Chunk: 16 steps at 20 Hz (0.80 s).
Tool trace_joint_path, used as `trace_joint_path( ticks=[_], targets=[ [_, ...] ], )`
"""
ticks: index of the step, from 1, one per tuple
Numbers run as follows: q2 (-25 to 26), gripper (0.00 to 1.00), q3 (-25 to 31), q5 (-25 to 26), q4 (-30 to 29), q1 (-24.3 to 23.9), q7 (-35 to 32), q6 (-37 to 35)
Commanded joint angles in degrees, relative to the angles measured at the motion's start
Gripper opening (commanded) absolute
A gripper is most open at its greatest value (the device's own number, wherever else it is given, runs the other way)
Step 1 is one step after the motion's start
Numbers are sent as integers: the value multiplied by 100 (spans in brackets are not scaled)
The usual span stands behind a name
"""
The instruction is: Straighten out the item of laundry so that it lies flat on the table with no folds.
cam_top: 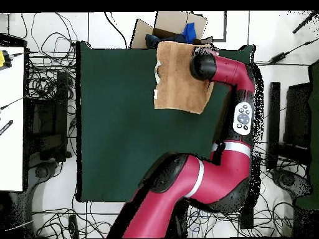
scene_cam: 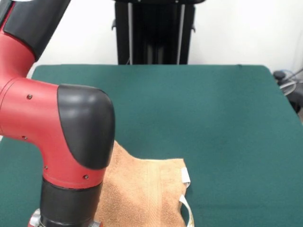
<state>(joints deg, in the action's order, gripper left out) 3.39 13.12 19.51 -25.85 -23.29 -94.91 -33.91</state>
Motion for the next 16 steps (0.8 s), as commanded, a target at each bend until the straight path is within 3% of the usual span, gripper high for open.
trace_joint_path(
  ticks=[1, 4, 11, 16],
  targets=[
    [183, 0, 68, 33, 735, 84, 610, -3149],
    [91, 0, 50, 69, 677, 75, 597, -3164],
    [-1035, 0, -78, -139, 20, 103, 573, -4010],
    [-1556, 0, 8, -271, -49, 98, 572, -4574]
  ],
)
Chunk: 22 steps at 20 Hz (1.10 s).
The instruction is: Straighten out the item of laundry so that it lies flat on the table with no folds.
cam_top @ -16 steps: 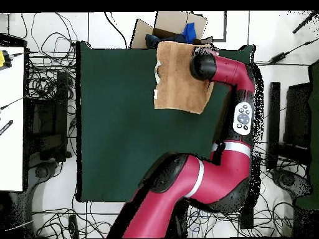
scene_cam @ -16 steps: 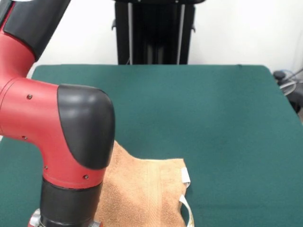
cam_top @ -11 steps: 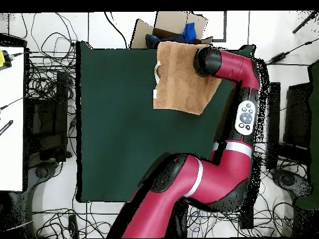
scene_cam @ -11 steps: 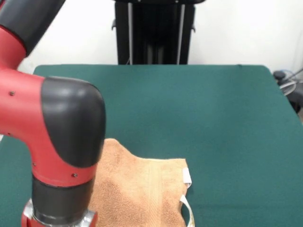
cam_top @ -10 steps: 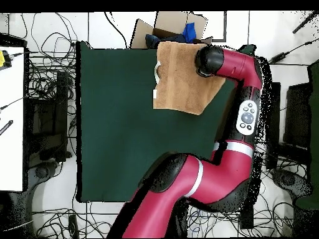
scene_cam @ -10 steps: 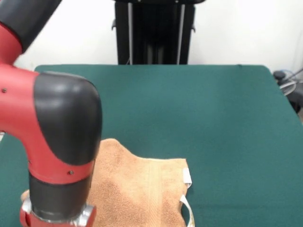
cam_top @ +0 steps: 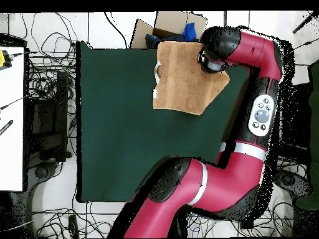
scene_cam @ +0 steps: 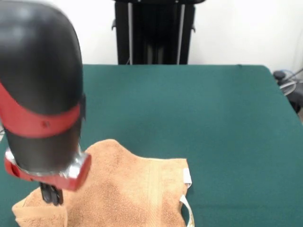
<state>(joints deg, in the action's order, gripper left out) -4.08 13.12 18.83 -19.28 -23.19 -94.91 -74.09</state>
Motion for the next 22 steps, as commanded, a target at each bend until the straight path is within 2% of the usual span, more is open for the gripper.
trace_joint_path(
  ticks=[1, 5, 10, 17, 22],
  targets=[
    [-867, 0, 16, -213, -717, 93, 562, -584],
    [-1018, 0, 53, -215, -622, 170, 544, -867],
    [-994, 0, 54, -219, -616, 197, 201, -834],
    [-705, 0, -65, 82, -215, 421, -420, -1060],
    [-480, 0, -272, 368, -146, 504, -420, -819]
  ],
)
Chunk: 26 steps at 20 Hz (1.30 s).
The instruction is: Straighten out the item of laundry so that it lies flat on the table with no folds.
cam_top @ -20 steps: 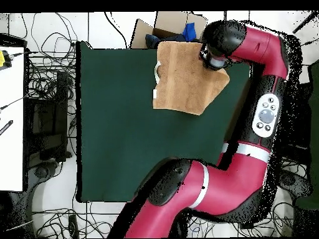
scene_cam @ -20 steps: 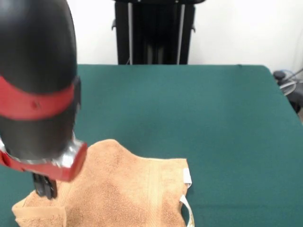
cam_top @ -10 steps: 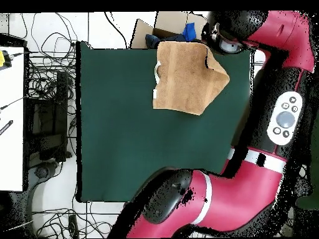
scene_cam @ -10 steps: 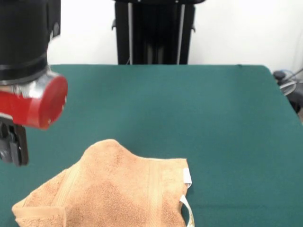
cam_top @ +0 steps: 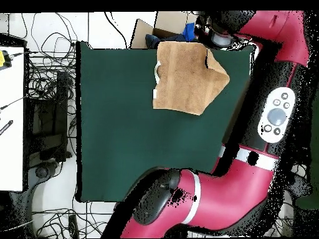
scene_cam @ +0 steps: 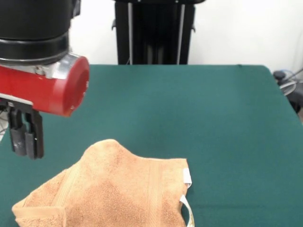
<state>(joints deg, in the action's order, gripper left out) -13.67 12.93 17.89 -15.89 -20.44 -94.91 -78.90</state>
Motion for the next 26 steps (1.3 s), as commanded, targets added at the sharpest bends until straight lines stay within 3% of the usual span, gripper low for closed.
trace_joint_path(
  ticks=[1, 15, 26],
  targets=[
    [490, 0, -282, 495, -499, 239, -412, -304],
    [546, 0, -446, 154, -1458, 264, -1038, 1034],
    [458, 0, -614, 122, -1918, 317, -1321, 1569]
  ],
)
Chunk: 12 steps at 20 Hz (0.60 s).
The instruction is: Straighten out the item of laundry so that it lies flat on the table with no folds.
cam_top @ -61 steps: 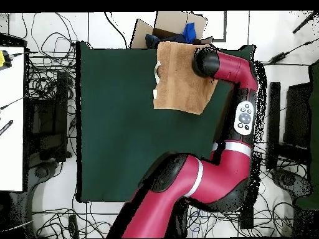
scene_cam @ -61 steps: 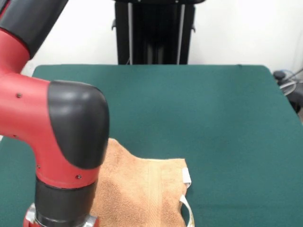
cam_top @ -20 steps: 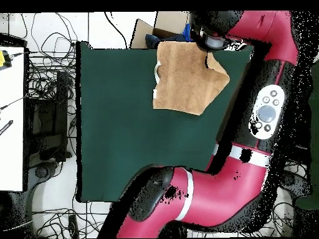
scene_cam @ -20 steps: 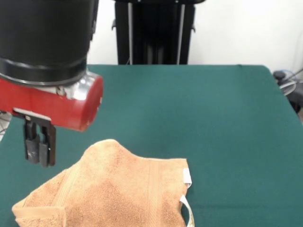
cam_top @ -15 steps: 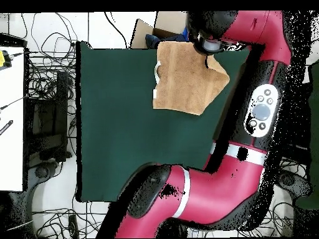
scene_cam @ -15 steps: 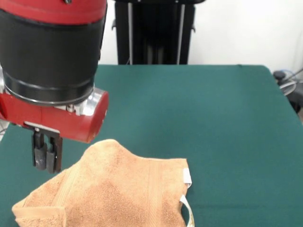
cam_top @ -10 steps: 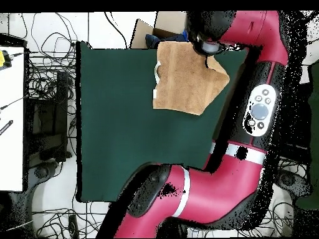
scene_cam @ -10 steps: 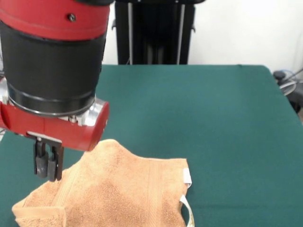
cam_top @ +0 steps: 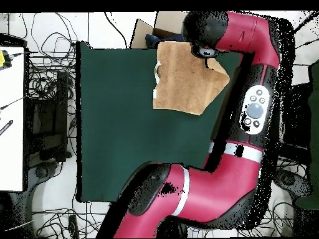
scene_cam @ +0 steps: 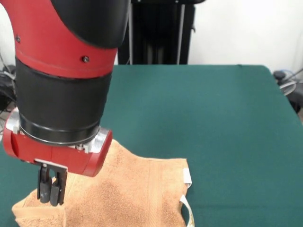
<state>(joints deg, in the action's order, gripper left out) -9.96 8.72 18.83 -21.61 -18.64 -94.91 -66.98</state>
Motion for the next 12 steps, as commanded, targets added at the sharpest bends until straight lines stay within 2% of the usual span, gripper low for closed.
trace_joint_path(
  ticks=[1, 5, 8, 12],
  targets=[
    [83, 0, -198, 9, -1377, 142, -1345, 407],
    [-73, 0, -215, -155, -1715, 135, -1321, 527],
    [-387, 0, -278, -289, -2144, 104, -1256, 482],
    [-513, 0, -303, -449, -2279, 85, -1239, 390]
  ],
)
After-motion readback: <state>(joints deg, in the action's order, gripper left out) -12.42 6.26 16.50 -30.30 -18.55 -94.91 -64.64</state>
